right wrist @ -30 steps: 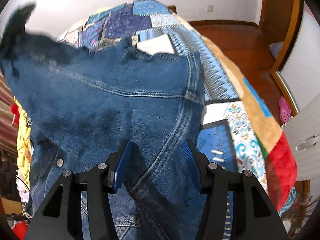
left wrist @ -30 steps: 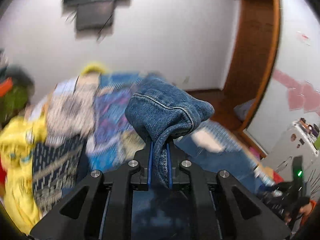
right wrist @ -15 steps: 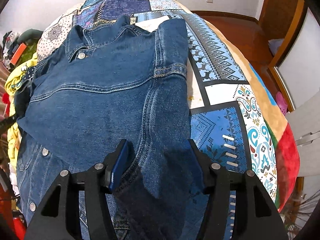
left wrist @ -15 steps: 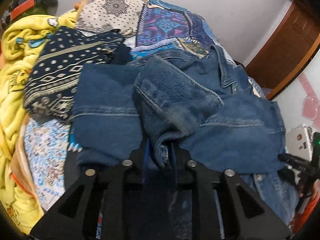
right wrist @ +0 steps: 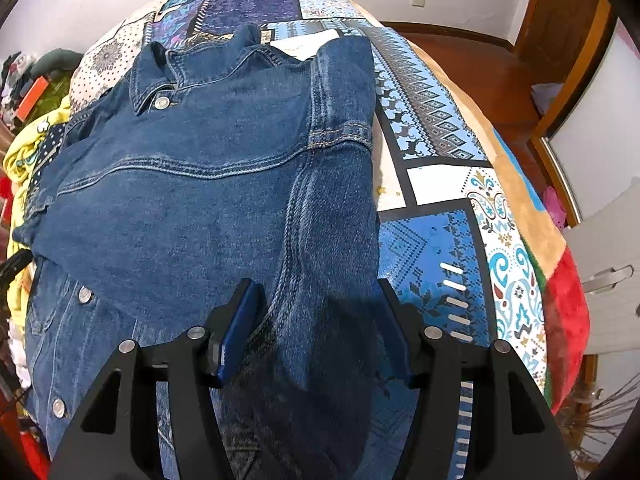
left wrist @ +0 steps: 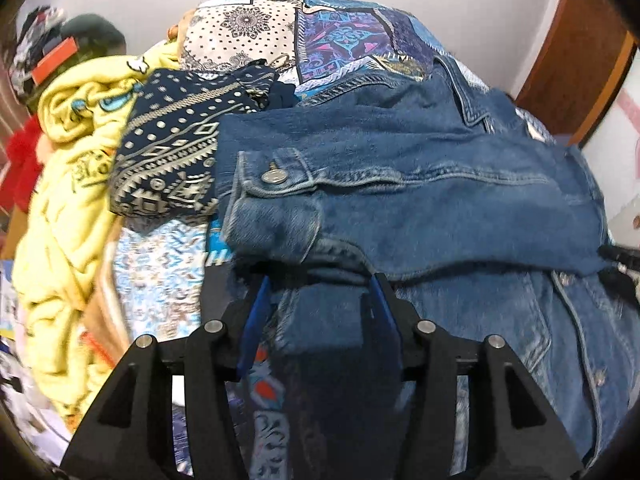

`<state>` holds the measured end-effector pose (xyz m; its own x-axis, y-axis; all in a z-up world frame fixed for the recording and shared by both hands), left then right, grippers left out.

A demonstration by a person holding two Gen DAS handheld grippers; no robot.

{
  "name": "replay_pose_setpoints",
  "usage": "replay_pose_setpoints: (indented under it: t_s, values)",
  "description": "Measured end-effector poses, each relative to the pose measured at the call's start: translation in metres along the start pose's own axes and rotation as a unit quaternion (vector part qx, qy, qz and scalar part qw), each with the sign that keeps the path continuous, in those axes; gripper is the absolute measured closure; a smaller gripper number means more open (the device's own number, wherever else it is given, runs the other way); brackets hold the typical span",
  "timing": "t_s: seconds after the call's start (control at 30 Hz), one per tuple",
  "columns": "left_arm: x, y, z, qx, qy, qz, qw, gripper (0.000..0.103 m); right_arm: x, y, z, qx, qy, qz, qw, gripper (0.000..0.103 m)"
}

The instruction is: Fold large clothes

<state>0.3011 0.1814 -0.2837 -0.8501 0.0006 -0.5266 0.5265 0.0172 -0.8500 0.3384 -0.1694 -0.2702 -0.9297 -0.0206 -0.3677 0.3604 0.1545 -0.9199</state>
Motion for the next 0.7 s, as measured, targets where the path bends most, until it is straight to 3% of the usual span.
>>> replay_pose_setpoints:
  t_s: [0.27, 0.43, 0.6, 0.7]
  values:
    - [0.004, -0.055, -0.008, -0.020, 0.025, 0.035, 0.9989, 0.053, 0.004, -0.052, -0.001, 0.007, -0.022, 0.064, 0.998, 0.048]
    - [0.014, -0.092, -0.007, -0.018, 0.026, 0.067, 0.9973, 0.045, 0.013, -0.089, -0.003, 0.007, -0.032, 0.101, 0.994, 0.048]
    - [0.037, -0.107, -0.009, -0.015, 0.015, 0.063, 0.9978, 0.038, 0.029, -0.113, -0.008, 0.012, -0.052, 0.130, 0.990, 0.046]
    - [0.057, -0.106, -0.014, -0.002, -0.009, 0.047, 0.9988, 0.038, 0.042, -0.121, -0.006, 0.014, -0.056, 0.136, 0.989, 0.039]
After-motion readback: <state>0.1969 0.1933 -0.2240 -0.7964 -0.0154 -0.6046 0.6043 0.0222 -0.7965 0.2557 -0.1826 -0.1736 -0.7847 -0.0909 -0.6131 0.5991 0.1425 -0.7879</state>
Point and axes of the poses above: each gripper's, at about its wrist camera, not at the fingertips, and y roughly the way its jaws point, z to its right, x to its underside, the point moved 6 cm from there along y, roughly the way its jaws point, and after that the axes turned 7 degrees about y, right-handed, at the moved point
